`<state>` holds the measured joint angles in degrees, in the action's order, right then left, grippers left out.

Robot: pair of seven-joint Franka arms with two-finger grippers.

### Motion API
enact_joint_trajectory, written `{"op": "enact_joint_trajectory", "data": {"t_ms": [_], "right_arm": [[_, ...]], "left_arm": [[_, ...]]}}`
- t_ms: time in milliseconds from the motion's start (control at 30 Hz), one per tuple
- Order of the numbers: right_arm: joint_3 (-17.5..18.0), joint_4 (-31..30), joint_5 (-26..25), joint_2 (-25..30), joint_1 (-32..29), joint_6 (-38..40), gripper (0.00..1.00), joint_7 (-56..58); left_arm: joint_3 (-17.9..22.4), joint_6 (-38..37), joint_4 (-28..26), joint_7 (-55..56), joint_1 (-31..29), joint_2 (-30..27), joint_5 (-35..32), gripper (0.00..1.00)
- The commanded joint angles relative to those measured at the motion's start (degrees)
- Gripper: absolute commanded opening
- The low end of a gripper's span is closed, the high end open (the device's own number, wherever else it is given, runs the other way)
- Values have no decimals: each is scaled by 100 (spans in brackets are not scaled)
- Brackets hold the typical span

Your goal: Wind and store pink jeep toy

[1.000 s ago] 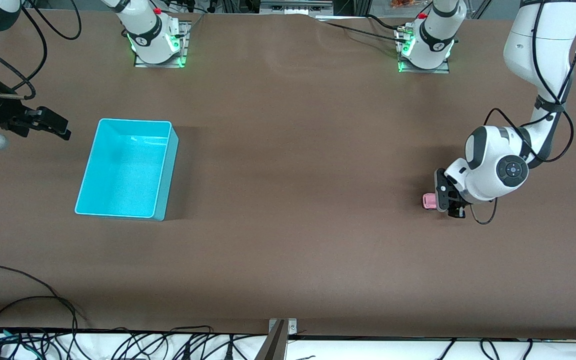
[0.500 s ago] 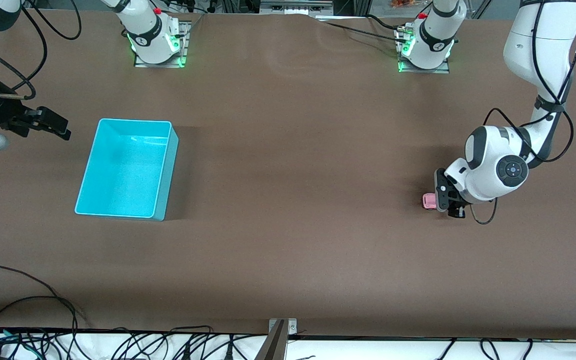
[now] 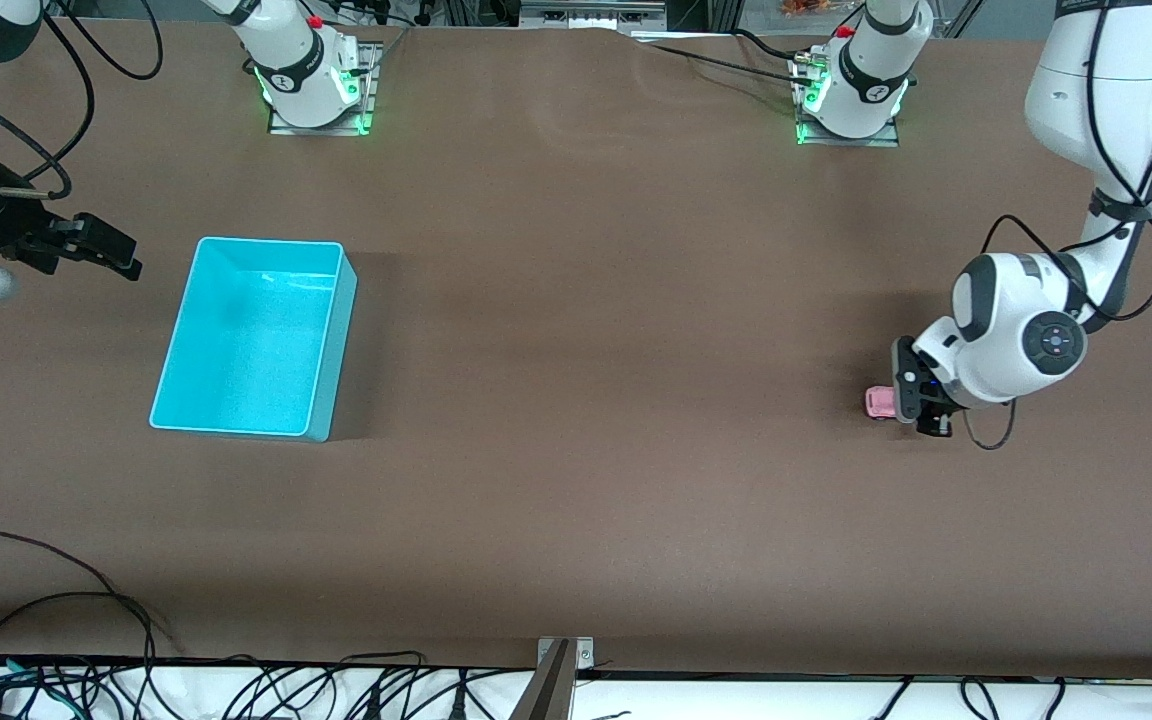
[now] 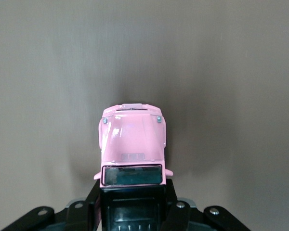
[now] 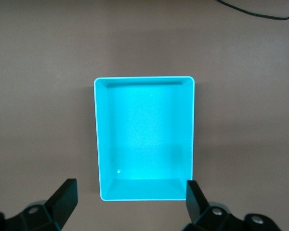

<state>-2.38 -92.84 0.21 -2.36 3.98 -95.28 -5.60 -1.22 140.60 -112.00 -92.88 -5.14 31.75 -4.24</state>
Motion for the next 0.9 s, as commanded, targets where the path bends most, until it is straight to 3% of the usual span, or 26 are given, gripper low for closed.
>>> {"op": "enact_joint_trajectory", "data": {"t_ms": [0, 533, 867], "right_arm": [[10, 108, -21, -36, -20, 35, 100, 85], [10, 108, -21, -36, -20, 27, 100, 76], [10, 108, -21, -36, -20, 27, 100, 76]], "left_arm": [[-19, 38, 266, -528, -399, 472, -103, 6], [-1, 38, 706, -1865, -1366, 780, -103, 6], [16, 38, 1084, -2041, -1779, 912, -393, 6]]}}
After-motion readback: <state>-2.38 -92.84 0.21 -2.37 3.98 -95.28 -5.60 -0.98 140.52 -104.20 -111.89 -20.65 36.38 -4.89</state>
